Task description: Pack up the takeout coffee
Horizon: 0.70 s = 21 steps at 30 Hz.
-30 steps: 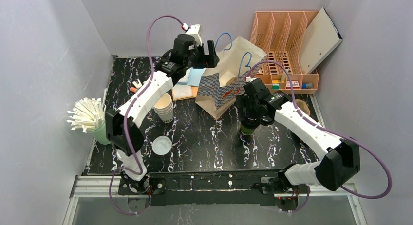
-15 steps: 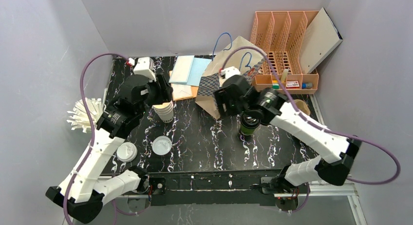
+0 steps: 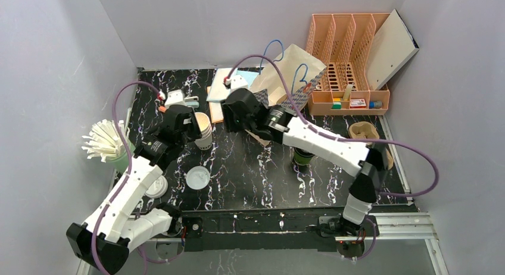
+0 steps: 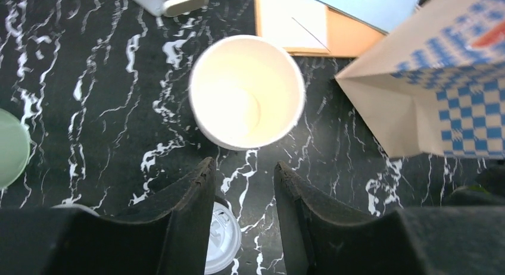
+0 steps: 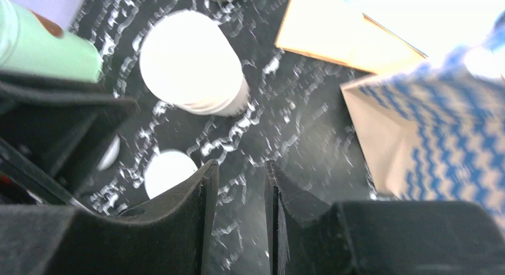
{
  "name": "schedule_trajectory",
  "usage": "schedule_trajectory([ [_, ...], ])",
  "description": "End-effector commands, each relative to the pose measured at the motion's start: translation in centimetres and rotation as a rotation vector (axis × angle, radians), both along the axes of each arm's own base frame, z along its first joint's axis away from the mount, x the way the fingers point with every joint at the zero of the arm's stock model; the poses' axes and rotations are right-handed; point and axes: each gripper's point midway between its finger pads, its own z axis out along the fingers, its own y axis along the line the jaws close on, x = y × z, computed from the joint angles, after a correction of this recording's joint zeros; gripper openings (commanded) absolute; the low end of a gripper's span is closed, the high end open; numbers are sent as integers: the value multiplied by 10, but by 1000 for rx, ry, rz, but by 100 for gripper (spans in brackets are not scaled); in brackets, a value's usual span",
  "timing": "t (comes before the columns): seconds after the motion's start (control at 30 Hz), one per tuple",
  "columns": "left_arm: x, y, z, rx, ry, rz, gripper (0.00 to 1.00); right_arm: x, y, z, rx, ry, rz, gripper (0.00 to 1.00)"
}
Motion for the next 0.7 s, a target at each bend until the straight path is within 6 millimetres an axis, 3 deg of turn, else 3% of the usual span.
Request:
schedule_trajectory([
  [0.0, 2, 32, 16, -106, -101, 178, 39, 27, 55, 39, 153, -84, 17, 41],
  [0.13, 3, 41, 23, -191, -100, 195, 38, 26, 93, 25, 93, -107, 212, 40],
  [0.2, 6, 49, 18, -215, -83, 226, 38, 27, 102, 24, 50, -166, 306, 40],
  [0.33, 16, 68, -3, -388, -14, 292, 39, 32, 111, 24, 23, -266, 430, 39],
  [0.47, 25, 90, -12, -627, -22, 345, 42, 24, 119, 21, 79, -218, 617, 38],
  [0.67, 34, 82, -36, -746, 16, 332, 49, 8, 126, 6, 46, -260, 831, 43],
])
